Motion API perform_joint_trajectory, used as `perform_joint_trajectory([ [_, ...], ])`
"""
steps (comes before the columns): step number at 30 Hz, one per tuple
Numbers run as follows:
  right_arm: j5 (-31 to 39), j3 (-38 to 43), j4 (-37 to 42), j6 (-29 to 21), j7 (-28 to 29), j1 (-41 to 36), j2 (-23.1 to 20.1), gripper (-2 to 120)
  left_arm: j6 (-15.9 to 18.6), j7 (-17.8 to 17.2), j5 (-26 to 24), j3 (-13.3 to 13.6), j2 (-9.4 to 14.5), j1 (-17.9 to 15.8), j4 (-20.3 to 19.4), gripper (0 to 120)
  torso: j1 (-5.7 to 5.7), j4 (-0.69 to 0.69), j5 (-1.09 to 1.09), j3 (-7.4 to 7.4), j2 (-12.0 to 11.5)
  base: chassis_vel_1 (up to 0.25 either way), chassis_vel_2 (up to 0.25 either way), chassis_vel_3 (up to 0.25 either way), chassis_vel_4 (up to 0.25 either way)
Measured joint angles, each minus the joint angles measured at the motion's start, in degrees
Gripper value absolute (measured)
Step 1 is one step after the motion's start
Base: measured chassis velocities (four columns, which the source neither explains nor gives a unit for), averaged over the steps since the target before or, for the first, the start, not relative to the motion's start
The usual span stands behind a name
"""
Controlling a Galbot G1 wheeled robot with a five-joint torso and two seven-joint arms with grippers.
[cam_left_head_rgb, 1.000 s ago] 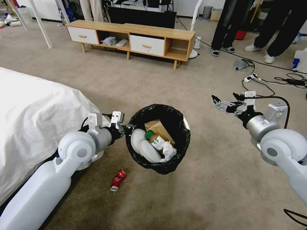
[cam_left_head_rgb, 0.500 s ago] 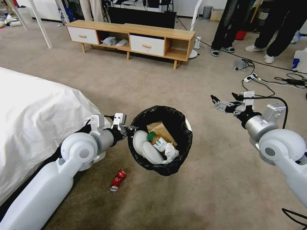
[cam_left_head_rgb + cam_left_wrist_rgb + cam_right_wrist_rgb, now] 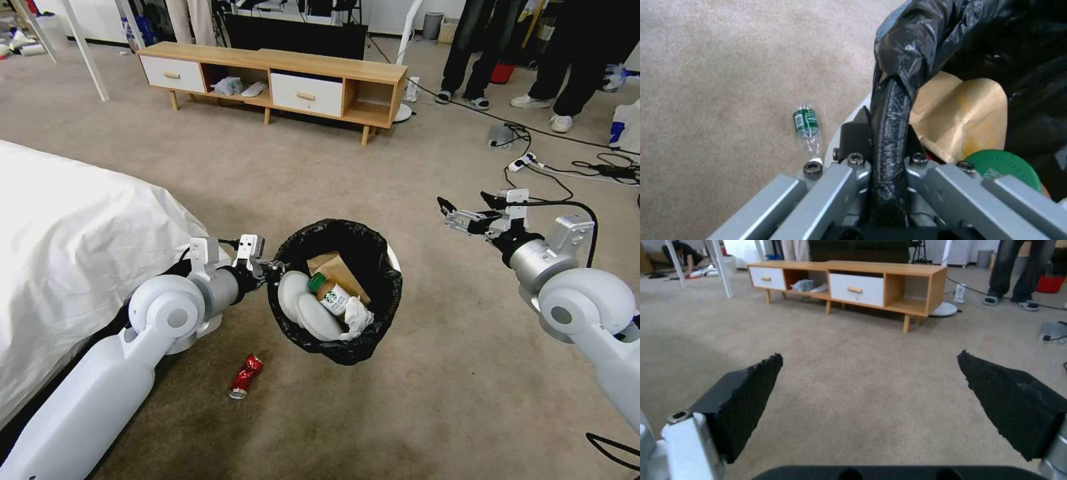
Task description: Pick up the trash bin and place the garbage on the floor into it.
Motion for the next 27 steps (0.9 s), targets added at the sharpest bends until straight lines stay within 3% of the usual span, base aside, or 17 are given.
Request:
perform_joint_trajectory([
  [27,-0.2,-0.6,-0.7,0.6,-0.9,0.6,0.1,100,0.0,0.1,0.0,0.2,-0.3,-0.4,0.2,2,0.0,0.0,0.0,0.0,0.0,0.0,0.0,0.0,0.0],
])
